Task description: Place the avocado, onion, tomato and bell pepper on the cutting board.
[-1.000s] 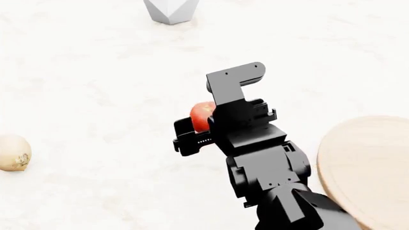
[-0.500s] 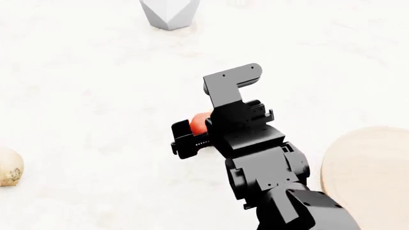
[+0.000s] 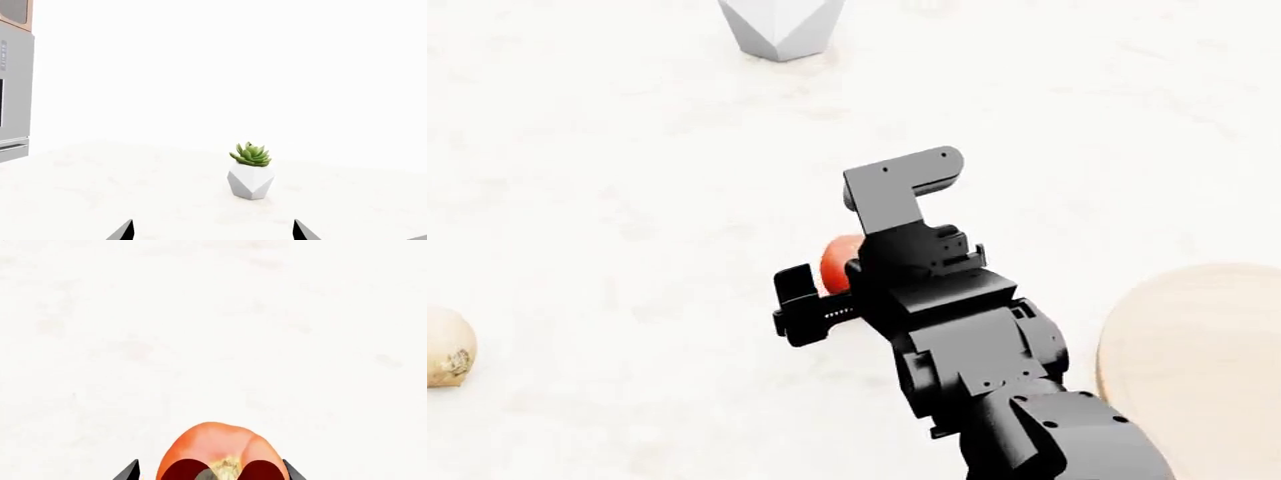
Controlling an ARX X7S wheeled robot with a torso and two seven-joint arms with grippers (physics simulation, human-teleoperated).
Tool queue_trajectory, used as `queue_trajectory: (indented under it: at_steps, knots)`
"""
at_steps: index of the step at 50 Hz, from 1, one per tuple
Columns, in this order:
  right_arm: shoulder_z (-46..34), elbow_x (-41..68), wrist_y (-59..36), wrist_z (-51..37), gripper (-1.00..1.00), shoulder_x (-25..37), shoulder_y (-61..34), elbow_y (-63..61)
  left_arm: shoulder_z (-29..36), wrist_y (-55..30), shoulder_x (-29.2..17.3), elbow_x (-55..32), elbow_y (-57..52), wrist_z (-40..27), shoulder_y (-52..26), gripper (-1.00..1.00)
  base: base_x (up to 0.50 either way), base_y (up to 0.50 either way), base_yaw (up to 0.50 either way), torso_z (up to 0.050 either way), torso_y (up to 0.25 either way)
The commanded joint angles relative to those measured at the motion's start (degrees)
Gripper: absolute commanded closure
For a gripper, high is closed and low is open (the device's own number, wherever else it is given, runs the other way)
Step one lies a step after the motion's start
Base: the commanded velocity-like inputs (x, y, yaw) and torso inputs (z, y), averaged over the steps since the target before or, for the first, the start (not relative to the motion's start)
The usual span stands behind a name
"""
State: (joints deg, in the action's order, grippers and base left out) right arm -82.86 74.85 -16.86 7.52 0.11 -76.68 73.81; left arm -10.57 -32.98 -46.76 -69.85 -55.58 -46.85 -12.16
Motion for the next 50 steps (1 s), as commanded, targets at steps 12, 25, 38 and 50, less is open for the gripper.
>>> queue_trajectory:
  at_steps: [12, 25, 38, 50]
  knots:
    - [-4.0, 8.8, -1.0, -1.2, 1.0, -0.1, -0.5, 0.8, -0.3, 0.5, -0.8, -1.2, -0.5, -1.0, 0.1, -1.0, 0.0, 0.0, 0.0, 0.0, 0.0]
    - [-3.4, 6.8, 6.7, -18.0, 1.0, 17.9, -7.0, -36.1, 2.8, -0.7, 0.1, 0.7, 2.3, -0.6, -2.0, -1.0, 0.0, 0.0, 0.0, 0.0, 0.0]
    - [-1.3, 2.5, 8.2, -44.2, 1.0, 45.8, -10.9, -95.9, 12.1, -4.2, 3.9, 3.8, 11.7, 3.5, -2.3, -1.0, 0.0, 0.0, 0.0, 0.0, 0.0]
    - [-2.6, -1.4, 11.4, -50.8, 1.0, 51.3, -5.3, -107.2, 15.0, -2.6, 4.8, 9.4, 13.3, 5.9, 6.6, -1.0, 0.0, 0.0, 0.0, 0.0, 0.0]
